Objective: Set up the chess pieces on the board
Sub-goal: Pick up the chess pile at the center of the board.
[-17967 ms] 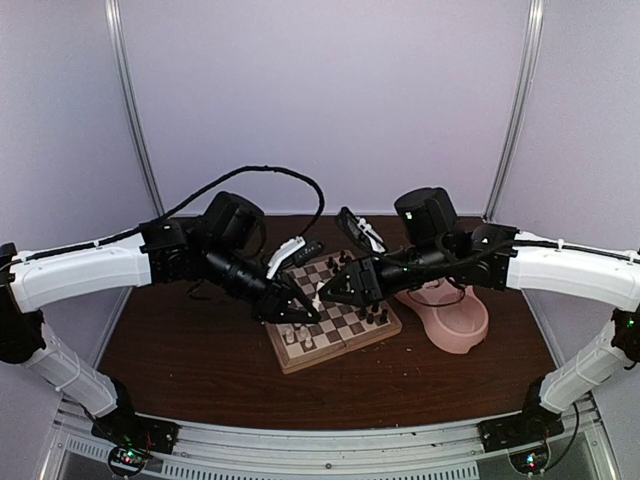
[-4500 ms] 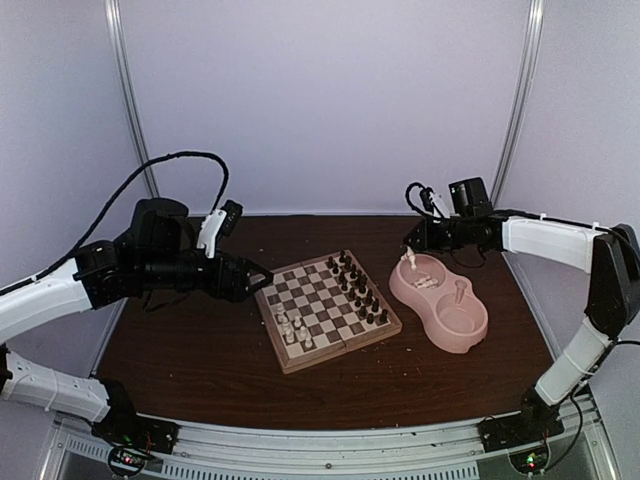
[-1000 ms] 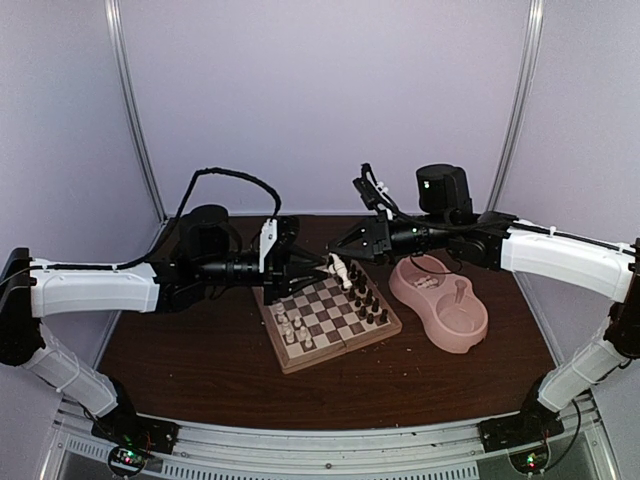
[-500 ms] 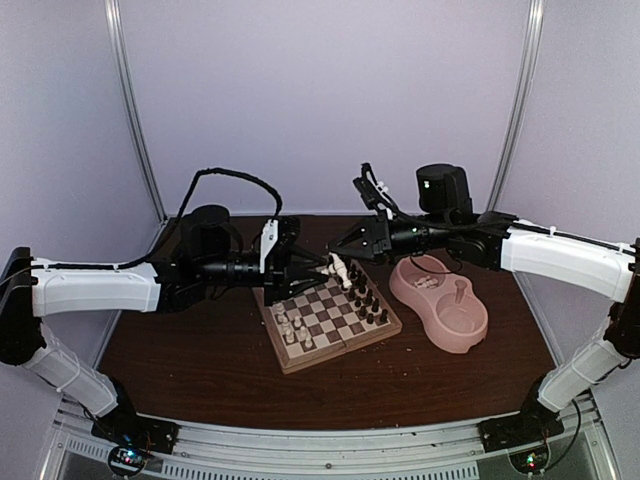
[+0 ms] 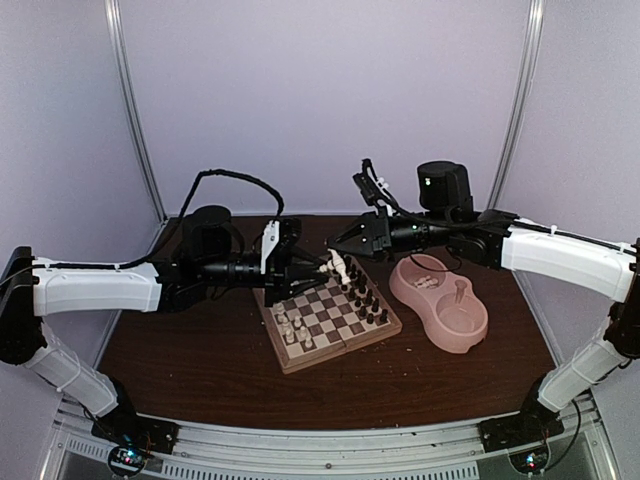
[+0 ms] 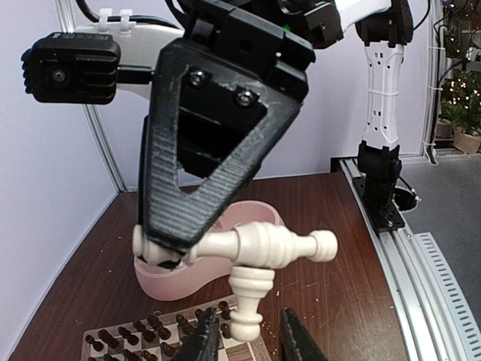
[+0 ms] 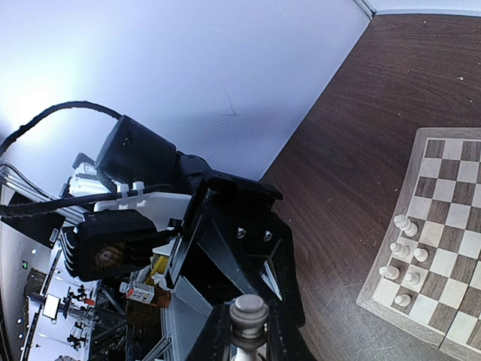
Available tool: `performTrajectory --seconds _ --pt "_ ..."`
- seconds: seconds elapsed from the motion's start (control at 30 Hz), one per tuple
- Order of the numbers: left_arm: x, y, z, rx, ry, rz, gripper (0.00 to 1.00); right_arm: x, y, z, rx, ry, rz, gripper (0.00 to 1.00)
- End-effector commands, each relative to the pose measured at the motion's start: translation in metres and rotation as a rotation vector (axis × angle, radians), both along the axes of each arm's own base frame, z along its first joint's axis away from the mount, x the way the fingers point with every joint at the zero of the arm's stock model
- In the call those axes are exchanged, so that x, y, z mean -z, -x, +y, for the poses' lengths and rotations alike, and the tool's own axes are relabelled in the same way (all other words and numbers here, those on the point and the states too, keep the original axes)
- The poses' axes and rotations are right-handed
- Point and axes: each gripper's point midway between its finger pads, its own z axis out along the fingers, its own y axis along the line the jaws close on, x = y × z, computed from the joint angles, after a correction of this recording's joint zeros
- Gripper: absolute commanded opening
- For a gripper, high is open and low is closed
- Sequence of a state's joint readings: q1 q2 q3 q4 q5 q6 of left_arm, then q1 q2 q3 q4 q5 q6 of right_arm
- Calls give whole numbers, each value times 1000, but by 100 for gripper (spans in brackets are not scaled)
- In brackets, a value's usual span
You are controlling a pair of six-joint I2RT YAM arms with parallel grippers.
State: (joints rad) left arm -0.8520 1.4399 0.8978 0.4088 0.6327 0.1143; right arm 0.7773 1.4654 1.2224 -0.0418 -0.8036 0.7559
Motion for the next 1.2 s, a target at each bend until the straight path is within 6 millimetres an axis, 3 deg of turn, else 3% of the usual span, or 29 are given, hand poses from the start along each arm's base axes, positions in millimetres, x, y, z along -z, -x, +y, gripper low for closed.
performTrajectory --seconds 0.0,0.27,0.5,0.63,0.9,1.07,1.17 --pt "-18 1 -4 17 36 -35 31 -18 0 2 5 -37 -43 15" --pt "-21 2 -2 11 43 -42 21 -16 0 2 7 -33 -42 15" --pt "-22 3 -2 13 53 -41 20 -13 0 1 9 -27 -41 15" --pt "-23 4 0 15 60 -45 29 -12 1 0 10 -24 -43 15" --pt "-26 5 2 10 69 -49 25 -14 1 -2 14 -25 -46 15" --pt "-28 6 2 11 81 -50 30 -15 1 -3 17 -24 -47 15" --pt "-28 6 3 9 82 -49 23 -15 2 -3 17 -26 -48 15"
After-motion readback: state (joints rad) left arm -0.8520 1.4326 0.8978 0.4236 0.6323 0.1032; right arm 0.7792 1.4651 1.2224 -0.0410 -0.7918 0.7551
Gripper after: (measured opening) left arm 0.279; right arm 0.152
